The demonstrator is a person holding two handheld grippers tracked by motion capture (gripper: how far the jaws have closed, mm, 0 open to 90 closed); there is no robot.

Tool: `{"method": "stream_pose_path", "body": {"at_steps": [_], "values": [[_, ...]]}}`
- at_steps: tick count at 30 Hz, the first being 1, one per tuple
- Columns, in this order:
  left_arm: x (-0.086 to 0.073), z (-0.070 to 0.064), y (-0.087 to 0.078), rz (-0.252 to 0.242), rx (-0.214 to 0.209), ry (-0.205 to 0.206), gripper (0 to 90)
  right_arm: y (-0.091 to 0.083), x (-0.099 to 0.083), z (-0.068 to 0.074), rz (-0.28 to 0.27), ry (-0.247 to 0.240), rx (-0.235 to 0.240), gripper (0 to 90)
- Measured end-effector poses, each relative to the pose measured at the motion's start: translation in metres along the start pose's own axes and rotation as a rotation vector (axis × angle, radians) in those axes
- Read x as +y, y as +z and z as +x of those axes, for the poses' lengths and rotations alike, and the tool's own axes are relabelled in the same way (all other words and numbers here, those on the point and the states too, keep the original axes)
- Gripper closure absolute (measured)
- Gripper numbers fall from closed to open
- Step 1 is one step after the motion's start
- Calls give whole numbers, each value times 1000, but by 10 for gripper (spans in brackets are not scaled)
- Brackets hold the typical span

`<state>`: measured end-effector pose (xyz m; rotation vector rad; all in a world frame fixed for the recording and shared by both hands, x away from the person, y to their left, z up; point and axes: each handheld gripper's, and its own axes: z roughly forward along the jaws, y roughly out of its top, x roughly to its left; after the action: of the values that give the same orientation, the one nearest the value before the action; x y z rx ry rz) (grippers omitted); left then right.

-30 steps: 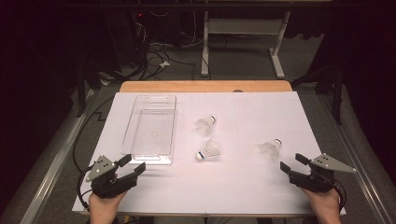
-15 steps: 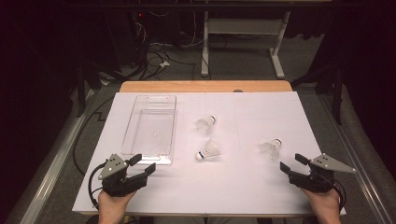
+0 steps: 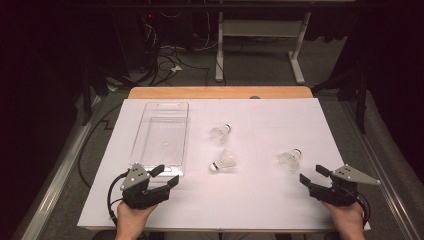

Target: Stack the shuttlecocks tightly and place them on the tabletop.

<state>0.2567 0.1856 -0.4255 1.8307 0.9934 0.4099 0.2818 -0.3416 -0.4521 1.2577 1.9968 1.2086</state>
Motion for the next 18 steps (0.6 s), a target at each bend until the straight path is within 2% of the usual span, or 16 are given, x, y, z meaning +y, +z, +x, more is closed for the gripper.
{"method": "stream_pose_path", "body": {"at_steps": [3, 18], "values": [[2, -2, 2, 3, 7, 10, 372, 0, 0, 0, 6, 2, -1, 285], [11, -8, 18, -3, -37, 3, 375, 0, 0, 0, 5, 2, 1, 285]]}}
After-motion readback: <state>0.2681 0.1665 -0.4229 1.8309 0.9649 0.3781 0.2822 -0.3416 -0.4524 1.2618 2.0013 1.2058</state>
